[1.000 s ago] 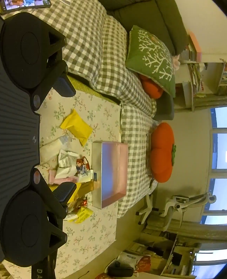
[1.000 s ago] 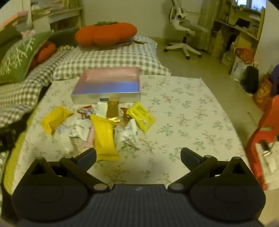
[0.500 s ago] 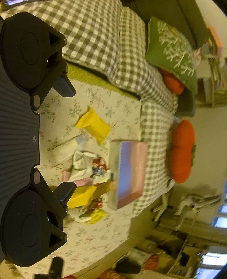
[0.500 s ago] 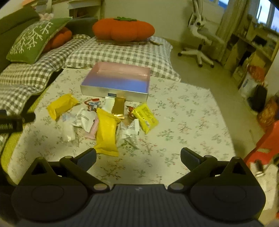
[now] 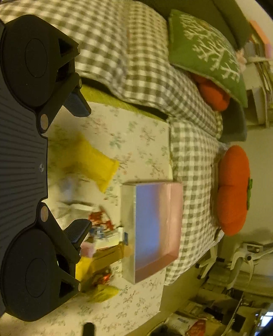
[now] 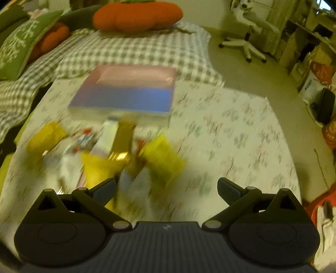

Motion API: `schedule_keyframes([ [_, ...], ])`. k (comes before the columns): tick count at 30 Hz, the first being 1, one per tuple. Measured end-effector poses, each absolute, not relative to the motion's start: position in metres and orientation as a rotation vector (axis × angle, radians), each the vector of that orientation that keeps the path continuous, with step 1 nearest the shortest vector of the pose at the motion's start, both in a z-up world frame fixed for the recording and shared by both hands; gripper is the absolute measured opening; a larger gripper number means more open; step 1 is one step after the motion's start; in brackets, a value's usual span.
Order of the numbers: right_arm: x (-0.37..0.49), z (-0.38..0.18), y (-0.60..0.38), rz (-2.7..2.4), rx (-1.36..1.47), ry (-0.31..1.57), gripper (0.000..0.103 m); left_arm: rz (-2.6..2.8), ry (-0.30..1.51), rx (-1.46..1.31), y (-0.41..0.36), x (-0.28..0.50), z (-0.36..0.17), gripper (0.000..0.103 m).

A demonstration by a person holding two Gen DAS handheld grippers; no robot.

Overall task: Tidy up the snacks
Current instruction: 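Move both grippers toward the pile of snacks beside the pink box, then grasp the yellow pouch with the left gripper while the right grasps the red candy wrapper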

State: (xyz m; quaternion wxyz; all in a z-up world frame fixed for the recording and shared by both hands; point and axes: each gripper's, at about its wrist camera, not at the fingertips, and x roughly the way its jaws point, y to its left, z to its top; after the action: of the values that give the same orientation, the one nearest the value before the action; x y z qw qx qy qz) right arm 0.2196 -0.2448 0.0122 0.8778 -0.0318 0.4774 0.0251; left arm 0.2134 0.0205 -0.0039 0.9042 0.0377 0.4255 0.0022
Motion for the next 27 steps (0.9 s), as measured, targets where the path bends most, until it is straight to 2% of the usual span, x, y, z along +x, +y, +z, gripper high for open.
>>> schedule_keyframes([
  [6,0.248,-0.012,-0.261,0.042,-0.069,1.034,0.101,0.005,0.894,0.110,0.016,0.254,-0.003,0.103],
  [8,0.260,-0.016,-0.262,0.053,-0.052,1.070,0.096,-0.003,0.914,0.096,0.012,0.268,-0.004,0.103],
  [10,0.270,-0.013,-0.260,0.051,-0.030,1.058,0.095,-0.012,0.932,0.078,0.007,0.279,-0.005,0.103],
  [19,0.303,-0.010,-0.256,0.003,0.051,1.091,0.095,0.090,0.954,0.024,0.034,0.303,-0.021,0.103],
  [25,0.292,-0.038,-0.244,0.060,-0.039,1.104,0.094,0.084,0.966,0.014,0.040,0.293,-0.038,0.102],
  [27,0.291,-0.049,-0.239,0.133,-0.086,1.124,0.085,0.046,0.985,0.056,0.033,0.292,-0.048,0.103],
])
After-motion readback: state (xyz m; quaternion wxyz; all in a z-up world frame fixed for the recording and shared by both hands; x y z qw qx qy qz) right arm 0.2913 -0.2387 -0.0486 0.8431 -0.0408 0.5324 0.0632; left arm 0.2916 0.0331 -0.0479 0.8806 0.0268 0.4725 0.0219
